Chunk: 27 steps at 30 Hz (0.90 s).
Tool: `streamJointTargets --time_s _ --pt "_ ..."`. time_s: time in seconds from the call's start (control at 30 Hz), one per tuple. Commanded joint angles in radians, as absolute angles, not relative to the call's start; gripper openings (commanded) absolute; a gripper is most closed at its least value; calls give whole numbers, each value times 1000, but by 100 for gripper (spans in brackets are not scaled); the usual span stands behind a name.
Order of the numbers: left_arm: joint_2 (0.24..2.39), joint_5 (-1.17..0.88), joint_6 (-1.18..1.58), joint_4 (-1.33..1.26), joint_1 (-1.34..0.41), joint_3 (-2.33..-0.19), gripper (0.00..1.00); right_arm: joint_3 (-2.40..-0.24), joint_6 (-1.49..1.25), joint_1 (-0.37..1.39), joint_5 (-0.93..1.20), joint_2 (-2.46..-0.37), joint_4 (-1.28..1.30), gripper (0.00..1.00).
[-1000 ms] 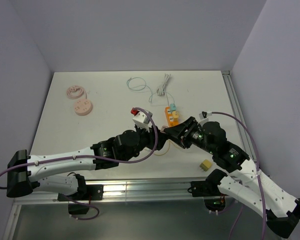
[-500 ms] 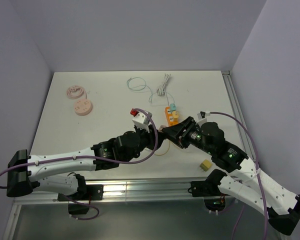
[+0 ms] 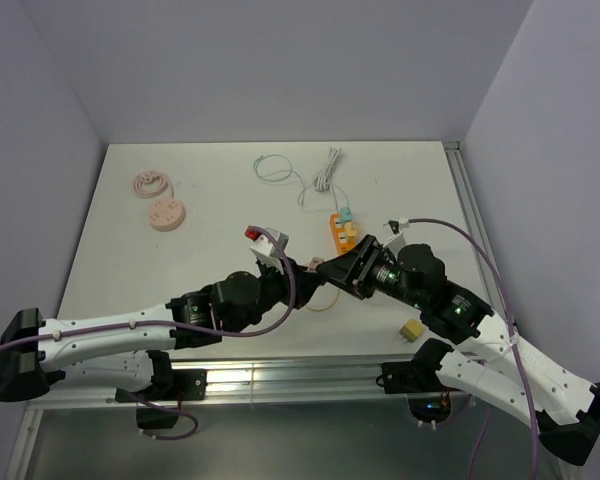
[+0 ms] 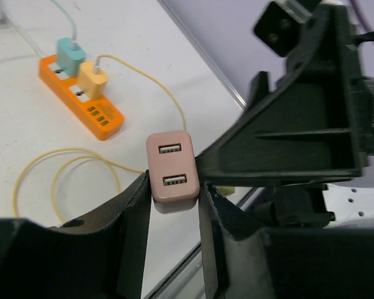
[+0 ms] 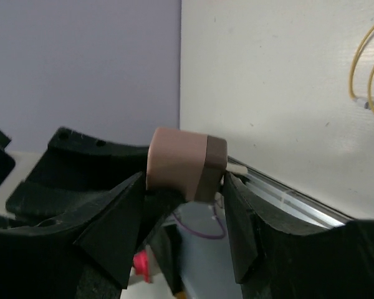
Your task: Insert the plug
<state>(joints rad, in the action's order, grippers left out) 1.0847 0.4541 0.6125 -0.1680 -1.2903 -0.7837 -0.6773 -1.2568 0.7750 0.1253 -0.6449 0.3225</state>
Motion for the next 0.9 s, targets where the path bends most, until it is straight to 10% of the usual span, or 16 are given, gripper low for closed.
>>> streamJointTargets --time_s 0.0,0.53,0.7,0.87 --pt "1000 515 624 -175 -1273 -750 0 -747 -1137 779 140 -629 299 61" --pt "724 465 655 -12 -1273 -700 0 -876 -812 781 223 -704 383 67" --pt "654 385 663 -3 -1273 -692 0 -865 -703 781 219 -670 359 91" --pt "612 287 692 25 -1273 -692 0 -841 -635 779 291 -657 302 90"
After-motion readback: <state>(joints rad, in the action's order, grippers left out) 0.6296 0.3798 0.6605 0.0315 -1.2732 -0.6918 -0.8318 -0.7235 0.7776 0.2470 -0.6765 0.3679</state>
